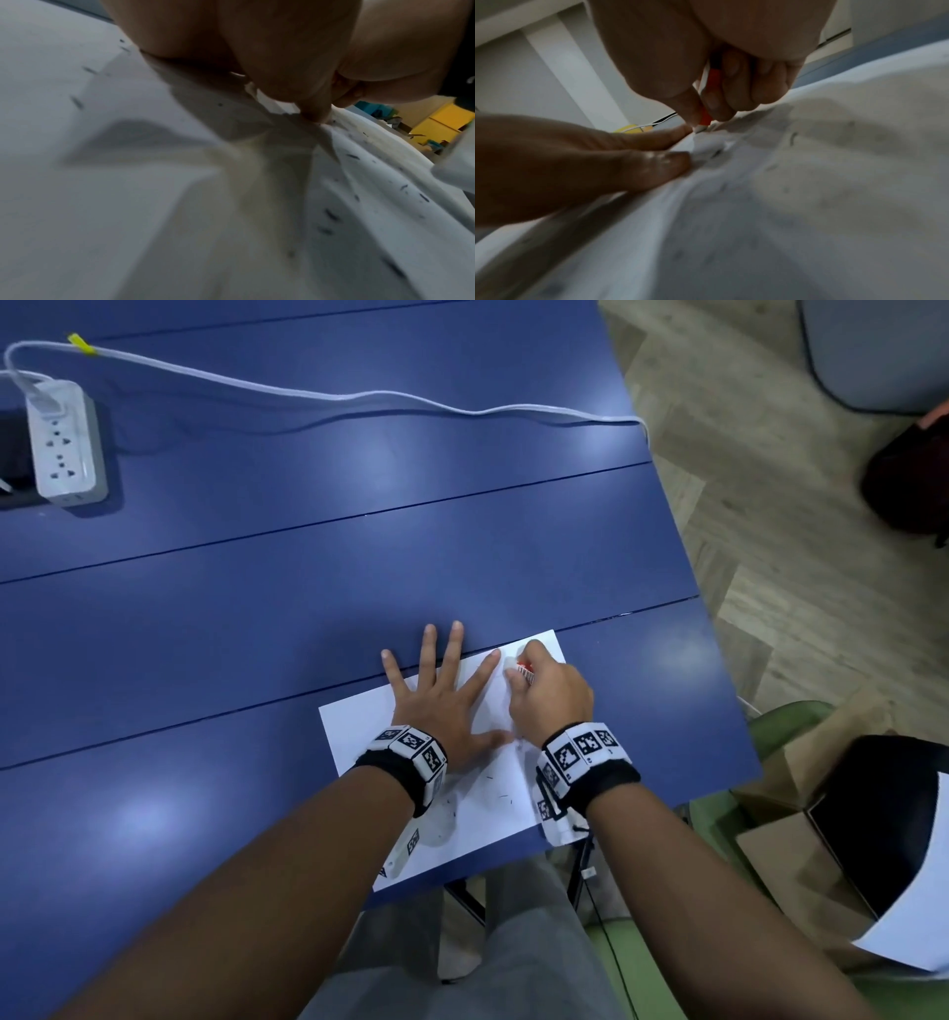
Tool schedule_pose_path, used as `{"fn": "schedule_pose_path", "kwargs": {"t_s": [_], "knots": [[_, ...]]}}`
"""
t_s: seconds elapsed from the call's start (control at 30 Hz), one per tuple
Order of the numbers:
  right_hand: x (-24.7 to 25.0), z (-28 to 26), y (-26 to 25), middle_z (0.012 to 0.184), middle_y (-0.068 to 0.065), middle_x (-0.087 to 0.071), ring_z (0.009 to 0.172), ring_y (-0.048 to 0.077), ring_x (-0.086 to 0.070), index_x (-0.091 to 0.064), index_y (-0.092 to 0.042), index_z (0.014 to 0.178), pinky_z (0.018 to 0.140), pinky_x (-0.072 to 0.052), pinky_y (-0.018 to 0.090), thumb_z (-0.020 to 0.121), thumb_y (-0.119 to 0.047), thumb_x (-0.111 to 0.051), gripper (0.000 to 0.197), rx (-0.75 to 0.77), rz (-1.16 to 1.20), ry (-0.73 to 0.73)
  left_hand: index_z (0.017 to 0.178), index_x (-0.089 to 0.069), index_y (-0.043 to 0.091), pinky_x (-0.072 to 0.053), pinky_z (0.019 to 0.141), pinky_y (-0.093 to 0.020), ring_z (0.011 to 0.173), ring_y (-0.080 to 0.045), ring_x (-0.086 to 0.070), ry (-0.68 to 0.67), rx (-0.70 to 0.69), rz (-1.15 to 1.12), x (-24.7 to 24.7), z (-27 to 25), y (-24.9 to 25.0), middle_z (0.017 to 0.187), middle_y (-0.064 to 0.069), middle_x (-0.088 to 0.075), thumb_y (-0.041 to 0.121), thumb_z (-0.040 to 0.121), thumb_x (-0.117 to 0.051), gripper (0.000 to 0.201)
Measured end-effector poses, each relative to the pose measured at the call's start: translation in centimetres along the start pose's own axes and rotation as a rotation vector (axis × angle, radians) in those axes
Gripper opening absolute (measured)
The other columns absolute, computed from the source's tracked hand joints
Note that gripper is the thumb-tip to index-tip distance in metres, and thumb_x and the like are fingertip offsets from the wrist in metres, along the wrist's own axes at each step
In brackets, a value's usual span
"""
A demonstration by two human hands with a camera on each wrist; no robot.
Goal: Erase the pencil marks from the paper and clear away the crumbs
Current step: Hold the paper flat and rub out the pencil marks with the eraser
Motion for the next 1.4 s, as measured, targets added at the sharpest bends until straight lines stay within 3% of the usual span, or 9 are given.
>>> {"fn": "schedule_pose_path", "kwargs": {"t_s": [0.17, 0.4, 0.53, 0.63, 0.77, 0.87, 1.0, 1.2, 1.4], "knots": [[-0.6, -1.1, -0.6, 0.072, 0.0, -0.055, 0.073, 0.028, -0.054, -0.047, -0.018, 0.095, 0.061, -0.042, 0.033, 0.095, -0.033, -0.052, 0.016, 0.044, -0.019, -0.045, 0.154, 0.02, 0.046, 0.016, 0.104, -0.079, 0.145, -0.036, 0.038, 0.005, 0.002, -0.025, 0.1, 0.1, 0.0, 0.158, -0.005, 0.043, 0.099, 0.072, -0.015, 0.104], [-0.6, 0.2, -0.4, 0.076, 0.002, -0.061, 0.072, 0.03, -0.055, -0.051, -0.02, 0.096, 0.061, -0.04, 0.032, 0.093, -0.032, -0.053, 0.013, -0.13, 0.102, 0.063, 0.154, 0.02, 0.045, 0.013, 0.104, -0.08, 0.145, -0.037, 0.038, 0.003, 0.002, -0.001, 0.0, 0.1, 0.0, 0.158, -0.006, 0.042, 0.099, 0.072, -0.016, 0.104], [-1.1, -0.2, -0.8, 0.075, 0.002, -0.058, 0.073, 0.029, -0.053, -0.05, -0.018, 0.097, 0.063, -0.044, 0.034, 0.094, -0.033, -0.053, 0.016, -0.038, 0.065, -0.007, 0.153, 0.021, 0.045, 0.013, 0.104, -0.08, 0.145, -0.037, 0.037, 0.011, 0.005, -0.013, 0.0, 0.0, 0.0, 0.159, -0.005, 0.041, 0.101, 0.071, -0.012, 0.105], [-0.2, 0.8, -0.3, 0.071, -0.001, -0.052, 0.072, 0.03, -0.052, -0.052, -0.017, 0.097, 0.064, -0.043, 0.034, 0.094, -0.031, -0.053, 0.014, -0.08, 0.057, 0.042, 0.154, 0.02, 0.045, 0.013, 0.104, -0.08, 0.144, -0.037, 0.039, -0.003, 0.003, 0.003, 0.1, 0.1, 0.0, 0.157, -0.006, 0.044, 0.099, 0.072, -0.015, 0.104], [-0.8, -0.2, -1.1, 0.074, 0.005, -0.061, 0.074, 0.032, -0.058, -0.049, -0.018, 0.096, 0.063, -0.048, 0.036, 0.094, -0.031, -0.052, 0.013, -0.066, 0.084, 0.029, 0.153, 0.022, 0.044, 0.012, 0.105, -0.08, 0.145, -0.037, 0.037, -0.005, 0.003, 0.002, 0.1, -0.1, 0.0, 0.158, -0.006, 0.043, 0.1, 0.069, -0.01, 0.106], [-0.8, -0.6, -0.8, 0.076, 0.005, -0.06, 0.075, 0.031, -0.054, -0.048, -0.018, 0.098, 0.063, -0.043, 0.034, 0.095, -0.032, -0.051, 0.015, 0.004, 0.011, -0.014, 0.154, 0.021, 0.045, 0.011, 0.105, -0.08, 0.146, -0.037, 0.037, 0.005, -0.002, -0.008, 0.2, -0.1, 0.1, 0.158, -0.006, 0.042, 0.098, 0.072, -0.013, 0.103], [0.6, 1.2, 1.1, 0.072, 0.006, -0.06, 0.072, 0.034, -0.056, -0.051, -0.017, 0.096, 0.058, -0.037, 0.032, 0.093, -0.028, -0.05, 0.012, -0.119, 0.044, 0.083, 0.154, 0.021, 0.045, 0.013, 0.104, -0.08, 0.144, -0.037, 0.04, -0.011, 0.007, 0.016, 0.2, -0.1, 0.1, 0.156, -0.006, 0.046, 0.096, 0.076, -0.018, 0.101], [0.4, 0.0, 1.3, 0.076, 0.008, -0.065, 0.071, 0.034, -0.057, -0.054, -0.017, 0.099, 0.057, -0.041, 0.033, 0.093, -0.03, -0.054, 0.014, -0.091, 0.118, 0.117, 0.154, 0.022, 0.044, 0.014, 0.104, -0.08, 0.144, -0.037, 0.039, -0.009, 0.003, 0.022, 0.2, -0.2, 0.1, 0.156, -0.006, 0.046, 0.095, 0.076, -0.018, 0.101], [-0.1, -0.1, 0.9, 0.071, 0.002, -0.055, 0.074, 0.035, -0.057, -0.053, -0.017, 0.101, 0.058, -0.038, 0.033, 0.094, -0.031, -0.053, 0.016, -0.056, 0.034, 0.058, 0.154, 0.022, 0.044, 0.013, 0.105, -0.08, 0.145, -0.038, 0.038, 0.0, 0.0, 0.021, 0.1, 0.0, 0.0, 0.157, -0.007, 0.044, 0.096, 0.077, -0.018, 0.101]]}}
Point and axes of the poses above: each hand's wrist, its own z-axis towards the middle knuckle, its own x-axis out of the back of the hand, y = z × x, the point moved 2 cm from there along z, towards the middle knuckle
